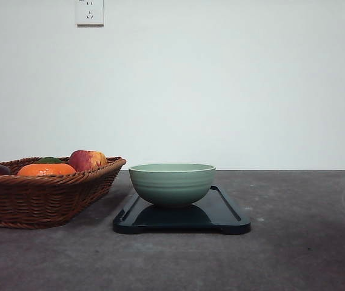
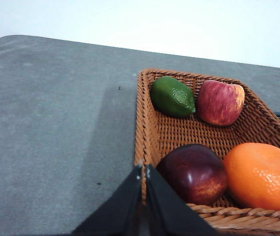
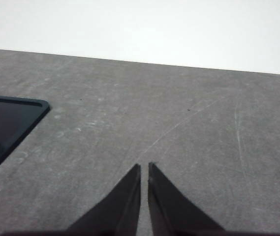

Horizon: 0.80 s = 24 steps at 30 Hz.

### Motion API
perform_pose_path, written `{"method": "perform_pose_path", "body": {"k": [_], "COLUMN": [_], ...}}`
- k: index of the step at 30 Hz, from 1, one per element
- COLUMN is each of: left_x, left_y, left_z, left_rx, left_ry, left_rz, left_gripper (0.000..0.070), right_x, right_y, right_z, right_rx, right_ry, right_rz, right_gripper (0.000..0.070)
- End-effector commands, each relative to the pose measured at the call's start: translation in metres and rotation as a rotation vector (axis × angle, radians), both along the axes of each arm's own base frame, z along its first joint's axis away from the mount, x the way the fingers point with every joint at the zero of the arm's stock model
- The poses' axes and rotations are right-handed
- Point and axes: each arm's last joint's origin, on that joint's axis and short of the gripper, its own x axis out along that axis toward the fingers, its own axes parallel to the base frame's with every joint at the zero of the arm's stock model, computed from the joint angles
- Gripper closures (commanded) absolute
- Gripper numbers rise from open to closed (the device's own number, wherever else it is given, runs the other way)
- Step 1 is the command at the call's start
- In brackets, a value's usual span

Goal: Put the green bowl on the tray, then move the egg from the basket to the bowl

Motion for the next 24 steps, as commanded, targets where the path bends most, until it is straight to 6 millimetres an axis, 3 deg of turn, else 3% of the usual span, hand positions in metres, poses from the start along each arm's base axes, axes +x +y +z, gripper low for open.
{"method": "perform_pose_path", "body": {"k": [1, 24], "left_x": [0.0008, 0.0008], "left_y": [0.0001, 0.0001], "left_z": [-0.0069, -0.0069], "left_rx": [0.010, 0.009], "left_ry": [0.024, 0.024], "left_rz": [0.001, 0.000], "left_gripper": [0.0700, 0.0700], "right_x": [0.0003, 0.0003], "right_y": [0.0000, 0.0000], "right_z": [-0.0003, -0.0005], "right_rx": [-0.008, -0.008], "right_ry": [-0.008, -0.008], "right_rz": [0.001, 0.000], "right_gripper": [0.0681, 0.0681]}}
